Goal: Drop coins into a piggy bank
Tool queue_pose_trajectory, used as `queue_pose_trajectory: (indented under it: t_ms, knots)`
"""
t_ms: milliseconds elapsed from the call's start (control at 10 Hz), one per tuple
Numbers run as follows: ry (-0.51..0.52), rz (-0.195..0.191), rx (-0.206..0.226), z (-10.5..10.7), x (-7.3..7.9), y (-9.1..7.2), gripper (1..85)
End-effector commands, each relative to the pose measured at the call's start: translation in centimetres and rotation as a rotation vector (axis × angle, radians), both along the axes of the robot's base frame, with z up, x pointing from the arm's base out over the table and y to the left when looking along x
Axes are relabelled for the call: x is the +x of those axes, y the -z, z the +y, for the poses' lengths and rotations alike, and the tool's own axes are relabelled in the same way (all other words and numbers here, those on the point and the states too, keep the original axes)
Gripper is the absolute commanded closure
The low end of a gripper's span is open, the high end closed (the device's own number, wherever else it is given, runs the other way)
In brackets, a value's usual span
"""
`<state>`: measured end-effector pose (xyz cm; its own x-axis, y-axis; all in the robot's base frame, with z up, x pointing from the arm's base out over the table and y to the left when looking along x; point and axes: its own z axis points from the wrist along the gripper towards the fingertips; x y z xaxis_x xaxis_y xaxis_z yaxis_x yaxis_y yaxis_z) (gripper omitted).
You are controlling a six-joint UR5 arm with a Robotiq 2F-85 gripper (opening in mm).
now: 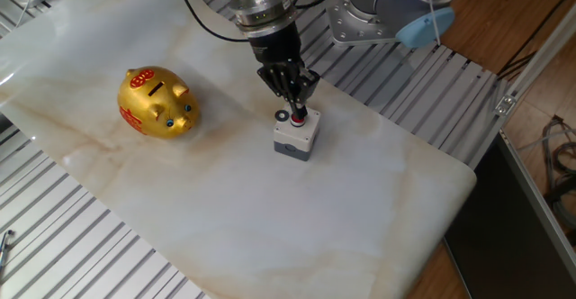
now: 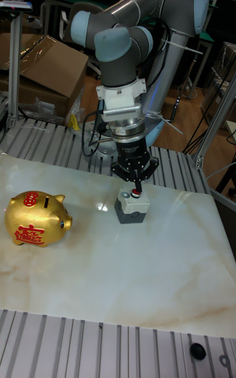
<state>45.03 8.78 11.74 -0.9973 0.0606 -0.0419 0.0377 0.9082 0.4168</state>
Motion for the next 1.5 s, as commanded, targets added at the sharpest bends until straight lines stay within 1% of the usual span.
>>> queue_pose_trajectory:
  t_ms: [0, 400, 600, 700, 800, 900, 1000, 1100, 1200, 1300, 1400]
  knots:
    - [-0.018, -0.007, -0.014, -0.9, 1.2, 1.6, 84.7]
    - [-0.027, -0.009, -0.041, -1.5, 1.0, 1.7, 84.7]
    - [-0.033, -0.016, -0.09, -2.2, 1.2, 1.9, 84.7]
    - [-0.038, -0.014, -0.136, -2.8, 1.4, 1.8, 84.7]
    - [-0.035, -0.006, -0.141, -3.0, 1.3, 1.8, 84.7]
    - [-0.031, 0.007, -0.157, -3.4, 1.0, 2.0, 84.7]
    - [-0.014, 0.028, -0.172, -3.8, 0.6, 2.1, 84.7]
    - [0.01, 0.031, -0.188, -4.2, 0.7, 2.2, 84.7]
    - [0.034, 0.028, -0.213, -4.9, 1.0, 2.3, 84.7]
    - [0.061, 0.033, -0.22, -5.1, 1.1, 2.4, 84.7]
    - [0.074, 0.034, -0.258, -6.1, 1.2, 2.6, 84.7]
